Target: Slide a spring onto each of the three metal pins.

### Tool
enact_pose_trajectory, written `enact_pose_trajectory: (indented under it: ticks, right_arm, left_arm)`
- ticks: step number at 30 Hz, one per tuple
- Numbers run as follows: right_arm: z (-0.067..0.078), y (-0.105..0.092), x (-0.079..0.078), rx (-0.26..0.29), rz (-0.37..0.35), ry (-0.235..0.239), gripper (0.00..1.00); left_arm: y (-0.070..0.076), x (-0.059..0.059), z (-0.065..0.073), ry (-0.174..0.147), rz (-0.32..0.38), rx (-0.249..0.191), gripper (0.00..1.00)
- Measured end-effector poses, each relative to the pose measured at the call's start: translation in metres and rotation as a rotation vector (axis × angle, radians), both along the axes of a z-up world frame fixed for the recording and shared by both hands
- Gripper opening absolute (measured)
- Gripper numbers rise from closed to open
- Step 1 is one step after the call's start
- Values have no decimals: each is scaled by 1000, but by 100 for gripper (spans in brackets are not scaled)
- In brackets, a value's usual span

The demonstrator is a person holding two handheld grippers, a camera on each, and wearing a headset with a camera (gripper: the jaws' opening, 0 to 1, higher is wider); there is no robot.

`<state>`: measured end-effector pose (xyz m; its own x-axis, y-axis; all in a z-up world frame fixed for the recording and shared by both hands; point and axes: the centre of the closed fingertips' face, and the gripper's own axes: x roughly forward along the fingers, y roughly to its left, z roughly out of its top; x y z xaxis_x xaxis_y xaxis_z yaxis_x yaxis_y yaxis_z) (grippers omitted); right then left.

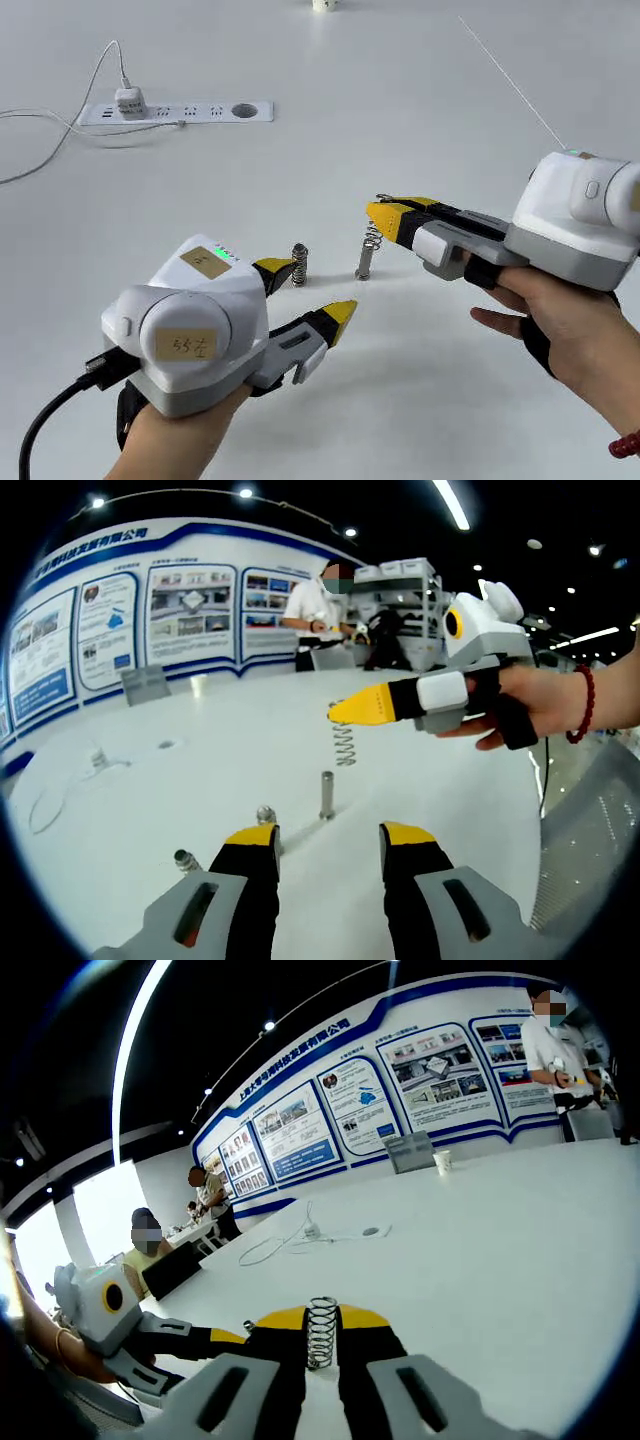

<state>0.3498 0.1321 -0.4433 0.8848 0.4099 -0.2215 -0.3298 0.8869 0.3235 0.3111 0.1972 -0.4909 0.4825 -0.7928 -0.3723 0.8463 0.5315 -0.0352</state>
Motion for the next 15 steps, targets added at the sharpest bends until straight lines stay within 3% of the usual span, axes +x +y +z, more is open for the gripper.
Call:
enact_pose_trajectory:
  ticks: [15]
  right_arm:
    - [-10, -5, 13, -89, -5, -17, 11]
  left_arm:
    - [22, 3, 4, -18, 56, 36, 56]
